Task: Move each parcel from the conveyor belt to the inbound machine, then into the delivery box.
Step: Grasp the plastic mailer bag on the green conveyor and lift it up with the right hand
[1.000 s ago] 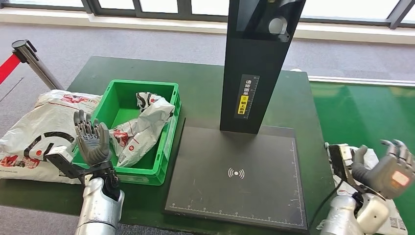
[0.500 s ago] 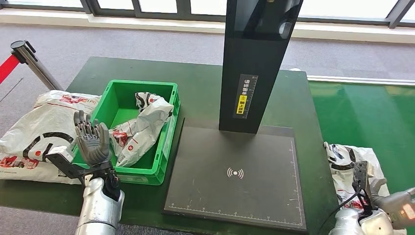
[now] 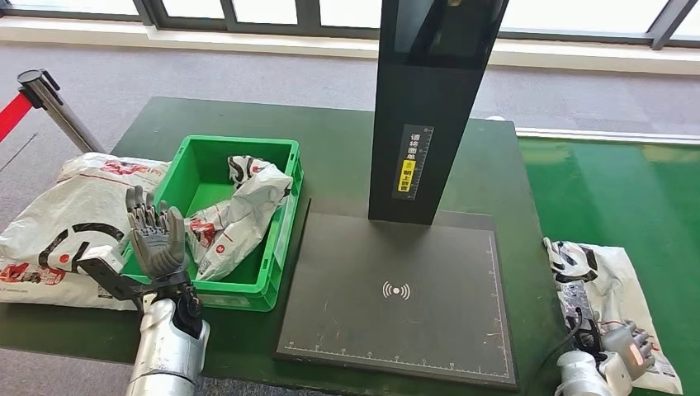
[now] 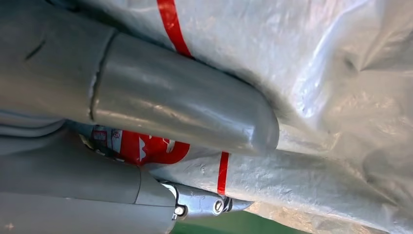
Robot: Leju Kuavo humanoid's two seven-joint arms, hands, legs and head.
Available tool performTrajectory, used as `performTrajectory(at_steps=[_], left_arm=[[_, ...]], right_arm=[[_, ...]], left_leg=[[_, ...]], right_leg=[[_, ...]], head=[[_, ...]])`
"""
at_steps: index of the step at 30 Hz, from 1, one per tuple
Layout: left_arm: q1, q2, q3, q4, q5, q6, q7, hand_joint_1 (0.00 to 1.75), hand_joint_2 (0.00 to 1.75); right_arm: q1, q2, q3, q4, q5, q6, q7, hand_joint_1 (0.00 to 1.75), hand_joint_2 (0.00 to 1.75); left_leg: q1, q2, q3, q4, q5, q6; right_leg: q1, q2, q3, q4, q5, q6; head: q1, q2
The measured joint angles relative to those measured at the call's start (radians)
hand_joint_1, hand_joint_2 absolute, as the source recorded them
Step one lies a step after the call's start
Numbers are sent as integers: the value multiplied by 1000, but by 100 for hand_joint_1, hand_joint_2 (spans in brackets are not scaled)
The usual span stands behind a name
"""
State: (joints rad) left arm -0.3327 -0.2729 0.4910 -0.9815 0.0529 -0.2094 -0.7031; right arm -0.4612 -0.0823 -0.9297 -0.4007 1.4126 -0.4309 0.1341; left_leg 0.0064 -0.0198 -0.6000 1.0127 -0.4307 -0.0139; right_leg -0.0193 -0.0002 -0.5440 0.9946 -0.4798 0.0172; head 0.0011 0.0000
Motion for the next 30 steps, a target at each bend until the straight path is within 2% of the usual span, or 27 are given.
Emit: performTrajectory(at_steps=[1, 2, 3, 5, 6, 7, 18, 24, 30], left_arm=[[-1, 1, 0, 2, -1, 0, 0, 0, 175], [-2, 2, 0, 4, -3, 0, 0, 0, 175], [-3, 3, 0, 7, -5, 0, 0, 0, 175], [-6, 6, 0, 12, -8, 0, 0, 0, 175], [-7, 7, 1, 14, -9, 1, 0, 0, 175], [-8, 8, 1, 15, -9, 1, 0, 0, 175], [-14, 11, 8, 24, -15, 1, 0, 0, 175], [-15, 11, 10, 26, -20, 1, 0, 0, 175], [-15, 11, 12, 26, -23, 3, 0, 0, 175]], right_arm=[[-2, -3, 0, 7, -4, 21, -6, 0, 0], [-4, -5, 0, 14, -8, 36, -10, 0, 44], [-6, -7, 0, 20, -11, 49, -12, 27, 87], [-9, -13, 0, 32, -15, 67, -7, 114, 175], [-10, -15, 0, 34, -14, 69, -1, 158, 175], [-11, -17, 0, 36, -12, 69, 4, 175, 175], [-23, -31, 0, 37, 17, 30, 24, 175, 175], [-22, -32, 0, 37, 16, -31, 5, 175, 175], [-20, -29, 0, 36, 5, -104, -50, 175, 175]], left_leg=[[0, 0, 0, 0, 0, 0], [0, 0, 0, 0, 0, 0], [0, 1, 1, 0, 0, 0], [0, 1, 2, 0, 1, 0], [0, 1, 2, 0, 1, 0], [0, 1, 2, 0, 1, 0], [1, 2, 5, 0, 1, 0], [0, 2, 5, 0, 1, 0], [0, 1, 4, 0, 1, 0]], right_leg=[[0, 0, 0, 0, 0, 0], [0, 0, 0, 0, 1, 0], [0, 1, 0, 0, 1, 0], [0, 1, 1, 0, 2, 0], [0, 1, 1, 0, 2, 0], [0, 1, 2, 0, 2, 0], [1, 2, 4, -1, 3, 0], [2, 2, 4, 0, 3, 0], [2, 1, 5, 0, 2, 0]], head=[[0, 0], [0, 0], [0, 0], [0, 0], [0, 0], [0, 0], [0, 0], [0, 0], [0, 0]])
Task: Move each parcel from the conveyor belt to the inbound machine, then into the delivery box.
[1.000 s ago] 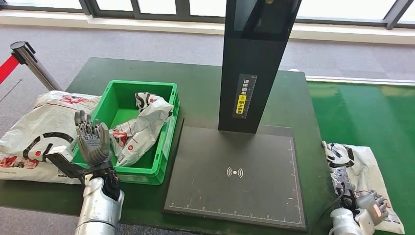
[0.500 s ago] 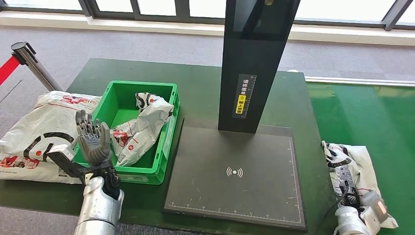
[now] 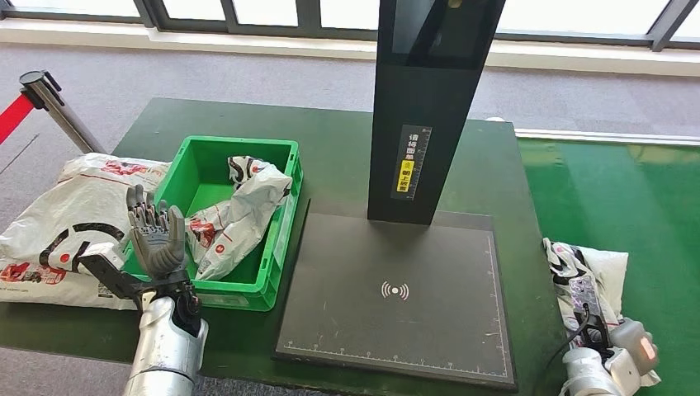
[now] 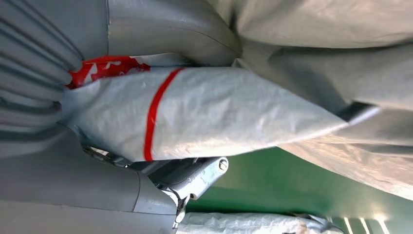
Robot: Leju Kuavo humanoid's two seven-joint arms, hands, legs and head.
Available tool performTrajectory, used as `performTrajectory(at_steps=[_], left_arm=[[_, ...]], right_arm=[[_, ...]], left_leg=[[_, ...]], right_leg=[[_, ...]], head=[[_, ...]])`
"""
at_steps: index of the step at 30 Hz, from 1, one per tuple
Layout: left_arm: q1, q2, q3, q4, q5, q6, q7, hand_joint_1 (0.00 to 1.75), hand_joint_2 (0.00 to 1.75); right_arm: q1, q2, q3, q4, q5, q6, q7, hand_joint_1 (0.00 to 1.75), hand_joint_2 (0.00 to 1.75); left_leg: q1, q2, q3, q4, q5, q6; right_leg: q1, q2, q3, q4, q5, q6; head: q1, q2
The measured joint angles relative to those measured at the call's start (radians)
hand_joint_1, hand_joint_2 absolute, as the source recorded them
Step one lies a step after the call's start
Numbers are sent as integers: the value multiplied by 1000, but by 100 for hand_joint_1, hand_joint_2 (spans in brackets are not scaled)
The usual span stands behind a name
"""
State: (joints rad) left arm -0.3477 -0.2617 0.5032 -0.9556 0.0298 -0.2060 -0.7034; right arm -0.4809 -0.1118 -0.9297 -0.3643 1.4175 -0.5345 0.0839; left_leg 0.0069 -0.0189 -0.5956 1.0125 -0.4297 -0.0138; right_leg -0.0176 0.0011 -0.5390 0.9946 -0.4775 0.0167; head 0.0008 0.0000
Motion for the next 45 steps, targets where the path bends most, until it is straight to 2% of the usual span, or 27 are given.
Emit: performTrajectory(at_steps=[3, 5, 6, 8, 9, 10, 12, 14, 17, 23, 29, 32, 38, 45], left_arm=[[0, 0, 0, 0, 0, 0, 0, 0, 175], [0, 0, 1, 0, 0, 0, 0, 0, 175], [0, 0, 3, -2, -1, 1, 0, 0, 175], [1, 0, 8, -6, -1, 4, 0, 0, 175], [2, -1, 11, -8, -1, 6, 0, 0, 175], [2, -1, 12, -8, -1, 8, 0, 0, 175], [3, -1, 13, -9, -1, 14, 0, 0, 175], [5, -1, 13, -12, -1, 18, 0, 0, 175], [10, -1, 14, -19, 0, 20, 0, 0, 175], [15, -1, 16, -26, 6, 21, 0, 0, 175], [18, -2, 22, -31, 11, 23, 0, 0, 175], [17, -2, 23, -31, 11, 23, 0, 0, 175], [17, -2, 25, -31, 11, 23, 0, 0, 175], [18, -2, 26, -31, 11, 23, 0, 0, 175]], right_arm=[[0, 1, 0, -1, -3, -6, -7, 175, 175], [3, 4, 0, -5, -25, -34, -47, 175, 175], [6, 11, -1, -14, -83, -56, -136, 175, 175], [10, 30, -7, -41, -251, -63, -366, 175, 175], [12, 41, -12, -59, -354, -36, -494, 175, 175], [12, 50, -19, -75, -431, 12, -573, 175, 175], [14, 72, -29, -118, -570, 129, -693, 175, 175], [21, 96, -33, -170, -659, 221, -754, 175, 175], [37, 132, -28, -251, -682, 227, -764, 175, 175], [90, 217, 47, -456, -714, 84, -771, 175, 175], [189, 283, 216, -733, -903, -6, -787, 175, 175], [237, 301, 314, -857, -970, 15, -787, 175, 175], [309, 315, 486, -1011, -1027, 143, -788, 175, 175], [340, 322, 550, -1071, -1032, 157, -788, 175, 175]], left_leg=[[0, 0, 0, 0, 0, 0], [0, 0, 0, 0, 0, 0], [0, 0, 0, 0, 0, 0], [0, 0, -1, 0, 0, 0], [0, 1, -1, 0, 0, -1], [0, 1, -2, -1, 1, -1], [0, 1, -2, -1, 1, -1], [0, 1, -2, -1, 1, -1], [0, 1, -2, -2, 1, -1], [0, 1, -2, -3, 0, -2], [0, 0, -1, -3, -1, -3], [0, 1, -1, -4, -1, -4], [0, 2, -1, -4, -1, -4], [0, 1, -1, -4, -1, -4]], right_leg=[[0, 0, 0, 0, 0, 0], [0, 0, 0, 0, 0, 0], [0, 0, -1, 0, 0, 0], [0, 0, -2, 1, 0, 0], [0, 1, -2, 1, 0, 0], [0, 1, -2, 1, 0, 0], [0, 1, -3, 1, 0, 0], [0, 1, -3, 1, 0, -1], [0, 1, -3, 1, 0, -1], [-1, 1, -4, 1, -1, -2], [-1, 1, -4, 1, -2, -4], [0, 1, -4, 1, -3, -4], [0, 2, -4, 1, -3, -5], [-1, 2, -4, 1, -3, -5]], head=[[0, 0], [0, 0], [0, 0], [0, 0], [0, 0], [0, 0], [0, 0], [0, 0], [0, 0], [0, 0], [0, 0], [0, 0], [0, 0], [0, 0]])
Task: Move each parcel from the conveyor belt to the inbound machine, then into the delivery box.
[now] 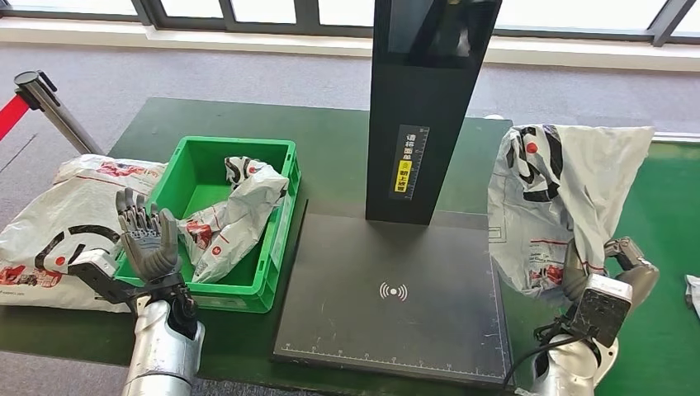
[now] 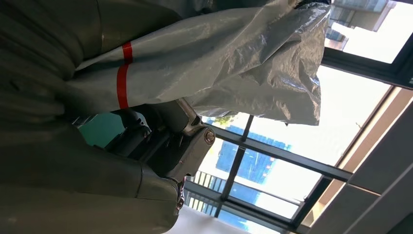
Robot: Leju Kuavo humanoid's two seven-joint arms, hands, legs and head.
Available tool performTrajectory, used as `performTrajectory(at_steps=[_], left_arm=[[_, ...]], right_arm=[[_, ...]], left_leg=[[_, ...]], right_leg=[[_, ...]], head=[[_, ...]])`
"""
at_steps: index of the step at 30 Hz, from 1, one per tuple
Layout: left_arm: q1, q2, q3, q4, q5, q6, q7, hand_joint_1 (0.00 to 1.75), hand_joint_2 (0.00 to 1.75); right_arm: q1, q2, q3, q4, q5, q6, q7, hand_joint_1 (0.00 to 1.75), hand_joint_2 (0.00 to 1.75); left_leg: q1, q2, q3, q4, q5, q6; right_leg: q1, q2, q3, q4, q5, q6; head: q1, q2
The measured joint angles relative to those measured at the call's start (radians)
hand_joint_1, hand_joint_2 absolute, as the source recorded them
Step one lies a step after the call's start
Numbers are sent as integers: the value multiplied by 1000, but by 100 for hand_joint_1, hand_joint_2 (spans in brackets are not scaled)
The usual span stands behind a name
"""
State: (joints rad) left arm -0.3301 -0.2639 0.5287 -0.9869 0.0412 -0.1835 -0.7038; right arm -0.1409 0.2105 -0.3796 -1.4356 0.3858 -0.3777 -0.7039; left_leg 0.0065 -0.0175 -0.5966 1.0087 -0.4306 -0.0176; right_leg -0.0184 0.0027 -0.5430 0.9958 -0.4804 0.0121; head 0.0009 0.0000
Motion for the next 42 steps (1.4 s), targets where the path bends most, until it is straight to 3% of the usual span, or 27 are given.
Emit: performTrajectory(at_steps=[42], left_arm=[[0, 0, 0, 0, 0, 0, 0, 0, 175]], right_arm=[[10, 1, 17, -27, 0, 0, 1, 175, 175]], left_leg=[[0, 0, 0, 0, 0, 0]], right_leg=[[0, 0, 0, 0, 0, 0]], head=[[0, 0]])
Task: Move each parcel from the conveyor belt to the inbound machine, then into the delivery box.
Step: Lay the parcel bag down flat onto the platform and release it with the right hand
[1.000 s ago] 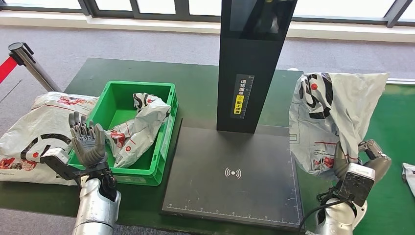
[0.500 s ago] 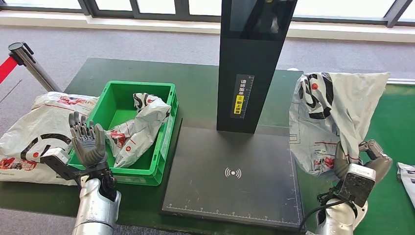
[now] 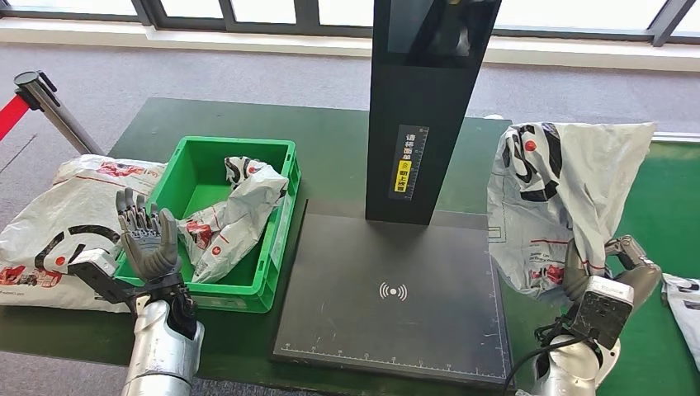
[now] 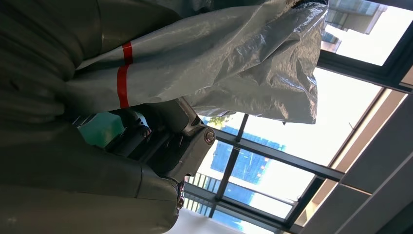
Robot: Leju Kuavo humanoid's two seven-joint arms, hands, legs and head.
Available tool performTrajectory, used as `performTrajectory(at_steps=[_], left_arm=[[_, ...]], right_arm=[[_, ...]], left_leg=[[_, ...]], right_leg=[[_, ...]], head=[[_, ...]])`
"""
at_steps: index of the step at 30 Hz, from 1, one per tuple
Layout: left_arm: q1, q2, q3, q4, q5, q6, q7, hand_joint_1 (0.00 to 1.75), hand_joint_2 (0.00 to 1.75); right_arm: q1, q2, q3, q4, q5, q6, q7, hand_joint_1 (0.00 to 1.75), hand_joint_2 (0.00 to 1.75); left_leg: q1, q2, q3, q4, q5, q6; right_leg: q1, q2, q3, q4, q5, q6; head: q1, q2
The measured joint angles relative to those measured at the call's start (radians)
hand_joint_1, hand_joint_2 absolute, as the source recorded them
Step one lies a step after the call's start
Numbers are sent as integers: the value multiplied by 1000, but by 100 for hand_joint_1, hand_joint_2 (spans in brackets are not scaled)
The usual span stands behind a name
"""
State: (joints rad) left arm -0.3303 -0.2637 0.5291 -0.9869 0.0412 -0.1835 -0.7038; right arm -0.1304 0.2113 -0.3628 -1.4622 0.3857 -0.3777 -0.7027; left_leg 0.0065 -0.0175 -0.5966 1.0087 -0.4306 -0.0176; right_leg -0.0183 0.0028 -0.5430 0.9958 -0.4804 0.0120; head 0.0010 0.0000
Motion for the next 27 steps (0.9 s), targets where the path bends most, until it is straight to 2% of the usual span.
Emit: performTrajectory(at_steps=[12, 14, 17, 19, 27], left_arm=[[0, 0, 0, 0, 0, 0, 0, 0, 175], [2, 0, 0, 0, -1, 0, 0, 0, 175], [8, 1, 0, 1, -3, 0, 0, 0, 175], [11, 0, 0, 2, -3, 0, 0, 0, 175], [20, -1, -1, 1, -3, 0, 0, 0, 175]], right_arm=[[1, 0, 0, 0, 5, 5, 5, 175, 175], [0, -4, 17, 20, 74, 71, 76, 175, 175], [-8, -27, 87, 121, 290, 342, 266, 175, 175], [-4, -35, 118, 178, 349, 446, 302, 175, 175], [-25, -45, 144, 307, 361, 404, 278, 175, 175]], left_leg=[[0, 0, 0, 0, 0, 0], [0, 0, -1, -1, -1, -1], [0, 4, 4, -1, -3, -3], [0, 2, 4, -1, -2, -2], [-1, -2, 5, -2, -1, -3]], right_leg=[[0, 0, 0, 0, 0, 0], [0, 0, 1, 0, 0, 0], [1, 4, 2, 0, -1, -1], [0, 2, 2, 0, -1, -1], [0, -2, 4, 0, -2, -1]], head=[[0, 0], [0, 0], [0, 0], [0, 0], [0, 0]])
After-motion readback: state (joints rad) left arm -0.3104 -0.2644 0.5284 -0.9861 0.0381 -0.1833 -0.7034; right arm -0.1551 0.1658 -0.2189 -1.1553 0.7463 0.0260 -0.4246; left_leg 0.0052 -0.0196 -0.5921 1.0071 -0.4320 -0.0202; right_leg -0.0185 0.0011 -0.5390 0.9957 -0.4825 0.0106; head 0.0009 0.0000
